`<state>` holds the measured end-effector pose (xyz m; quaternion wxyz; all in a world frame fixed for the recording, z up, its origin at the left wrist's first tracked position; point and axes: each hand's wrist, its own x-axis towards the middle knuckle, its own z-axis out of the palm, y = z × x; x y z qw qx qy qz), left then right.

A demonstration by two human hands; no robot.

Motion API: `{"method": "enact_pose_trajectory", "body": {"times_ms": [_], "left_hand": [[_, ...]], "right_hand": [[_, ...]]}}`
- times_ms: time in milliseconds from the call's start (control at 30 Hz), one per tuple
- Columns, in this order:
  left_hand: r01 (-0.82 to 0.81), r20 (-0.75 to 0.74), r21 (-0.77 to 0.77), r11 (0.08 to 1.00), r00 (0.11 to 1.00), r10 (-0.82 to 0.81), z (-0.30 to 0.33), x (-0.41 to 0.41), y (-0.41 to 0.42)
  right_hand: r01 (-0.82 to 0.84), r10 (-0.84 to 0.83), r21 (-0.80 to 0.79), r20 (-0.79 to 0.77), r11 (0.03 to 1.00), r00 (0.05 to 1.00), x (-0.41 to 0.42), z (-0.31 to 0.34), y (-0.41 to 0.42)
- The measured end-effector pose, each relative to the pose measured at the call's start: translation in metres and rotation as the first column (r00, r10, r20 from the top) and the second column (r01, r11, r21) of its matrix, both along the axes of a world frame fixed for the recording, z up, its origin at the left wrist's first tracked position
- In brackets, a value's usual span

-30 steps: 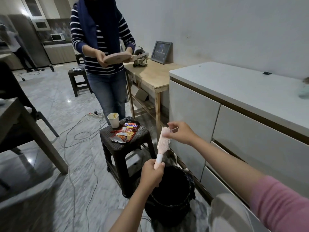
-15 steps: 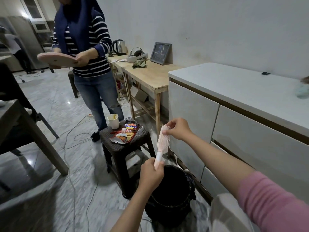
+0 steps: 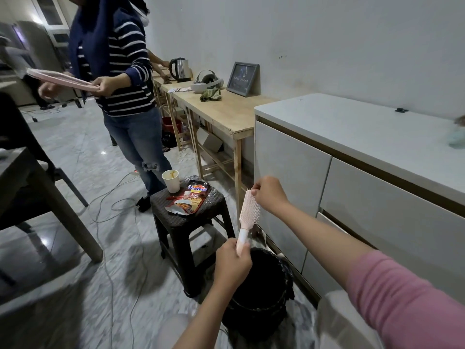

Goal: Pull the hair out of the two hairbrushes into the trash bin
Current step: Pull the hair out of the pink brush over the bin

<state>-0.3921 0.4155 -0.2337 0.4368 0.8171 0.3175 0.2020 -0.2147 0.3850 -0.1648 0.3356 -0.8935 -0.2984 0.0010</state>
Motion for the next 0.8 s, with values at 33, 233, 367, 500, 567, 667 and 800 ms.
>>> {"method": "enact_pose_trajectory", "body": {"times_ms": [33, 233, 367, 500, 567, 667, 800], "left_hand": [[-0.005, -0.001, -0.005, 1.000, 1.000, 0.005, 0.000, 0.001, 0.000], [0.033, 0.038, -0.313, 0.949, 0.999, -0.023, 0.001, 0.001, 0.001], [0.074, 0.111, -0.646, 0.760, 0.994, -0.003, 0.008, 0.000, -0.004], [0.078, 0.108, -0.722, 0.688, 0.994, 0.000, 0.009, 0.000, -0.001], [0.080, 0.104, -0.720, 0.689, 0.995, -0.006, 0.008, 0.000, 0.000], [0.074, 0.095, -0.713, 0.697, 0.995, -0.008, 0.006, 0.001, -0.001], [0.026, 0.041, -0.664, 0.748, 0.999, 0.001, 0.004, 0.004, -0.002]], "right_hand": [[-0.014, 0.015, -0.031, 0.030, 0.999, 0.999, -0.001, -0.002, 0.001], [0.056, -0.054, 0.050, -0.039, 0.997, 0.998, -0.003, -0.008, 0.013], [0.148, -0.119, 0.164, -0.175, 0.975, 0.977, -0.005, -0.006, 0.019], [0.305, -0.193, 0.254, -0.387, 0.918, 0.902, 0.000, -0.013, 0.019], [0.404, -0.189, 0.315, -0.538, 0.859, 0.822, 0.004, -0.020, 0.019], [0.507, -0.092, 0.383, -0.722, 0.772, 0.686, 0.002, -0.021, 0.013], [0.458, 0.003, 0.425, -0.736, 0.781, 0.677, -0.006, -0.015, 0.001]]}}
